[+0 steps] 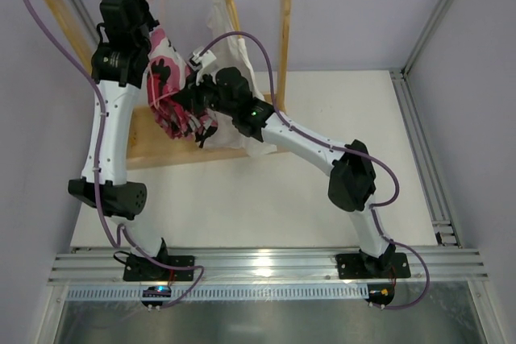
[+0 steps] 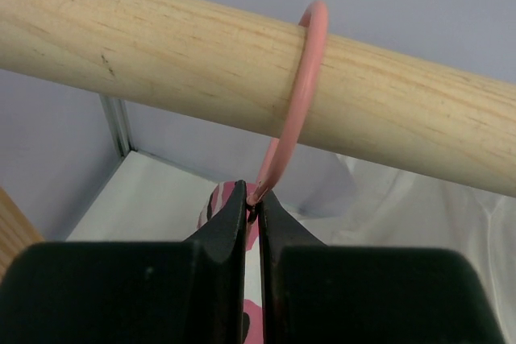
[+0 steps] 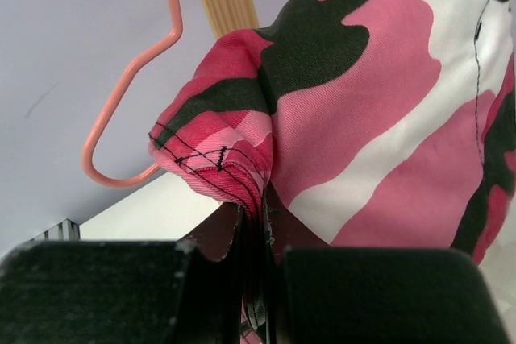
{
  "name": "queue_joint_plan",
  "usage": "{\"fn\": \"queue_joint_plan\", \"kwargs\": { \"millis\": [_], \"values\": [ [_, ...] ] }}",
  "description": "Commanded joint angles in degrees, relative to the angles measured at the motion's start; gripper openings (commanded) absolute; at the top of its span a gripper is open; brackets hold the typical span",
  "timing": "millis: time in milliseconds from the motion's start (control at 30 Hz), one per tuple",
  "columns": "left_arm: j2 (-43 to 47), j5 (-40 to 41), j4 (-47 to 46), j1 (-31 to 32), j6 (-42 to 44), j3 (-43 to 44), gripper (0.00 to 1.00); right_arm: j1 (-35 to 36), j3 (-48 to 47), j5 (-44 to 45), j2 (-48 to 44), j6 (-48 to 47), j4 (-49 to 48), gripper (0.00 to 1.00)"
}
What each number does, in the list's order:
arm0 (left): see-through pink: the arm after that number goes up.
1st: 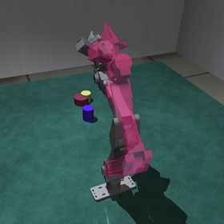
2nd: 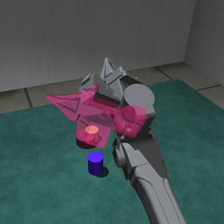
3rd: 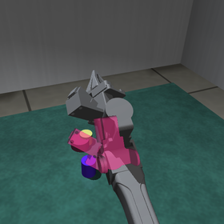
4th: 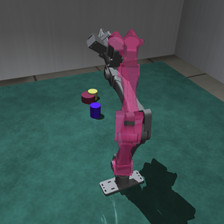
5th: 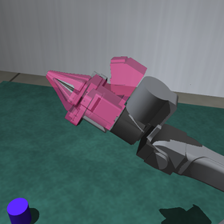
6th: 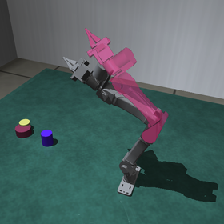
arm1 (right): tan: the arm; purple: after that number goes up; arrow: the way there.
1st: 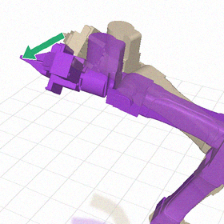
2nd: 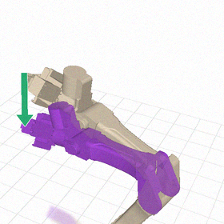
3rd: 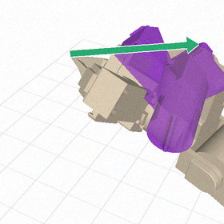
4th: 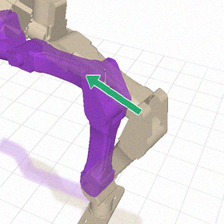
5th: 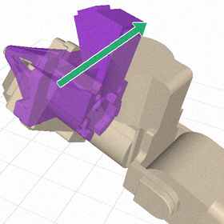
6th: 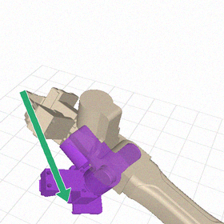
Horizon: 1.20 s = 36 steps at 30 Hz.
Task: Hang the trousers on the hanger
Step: Hang the hanger with trousers onto the clothesline
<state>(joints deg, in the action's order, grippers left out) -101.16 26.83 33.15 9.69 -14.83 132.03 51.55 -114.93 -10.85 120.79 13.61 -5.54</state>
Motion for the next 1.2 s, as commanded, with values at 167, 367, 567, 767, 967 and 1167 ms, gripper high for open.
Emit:
{"fn": "queue_joint_plan", "kwargs": {
  "millis": [167,367,567,767,967,1167],
  "values": [
    [4.6,-6.7,1.0,-3.8,-1.7,-1.8,0.0,-0.6,1.1,1.1,0.8,-1.7,-3.6,0.04],
    [5.5,-7.9,8.7,-4.0,-1.1,-3.0,0.03,-1.4,-4.5,0.6,2.9,-1.9,-0.6,0.04],
    [8.1,-11.2,10.9,-3.9,-2.3,-6.3,0.33,-1.2,-5.4,-0.5,2.3,0.5,-0.3,0.04],
    [12.4,-13.3,15.3,-4.0,-3.9,-9.7,0.58,-0.5,-6.2,-0.7,2.0,0.9,-0.2,0.04],
    [19.6,-14.5,18.5,-3.9,-7.5,-20.0,0.73,0.0,-5.9,0.1,1.4,1.2,0.6,0.04],
    [26.0,-17.7,16.2,-3.9,-12.5,-31.8,0.72,0.2,-4.4,0.8,0.1,1.2,0.7,0.04]
  ]
}}
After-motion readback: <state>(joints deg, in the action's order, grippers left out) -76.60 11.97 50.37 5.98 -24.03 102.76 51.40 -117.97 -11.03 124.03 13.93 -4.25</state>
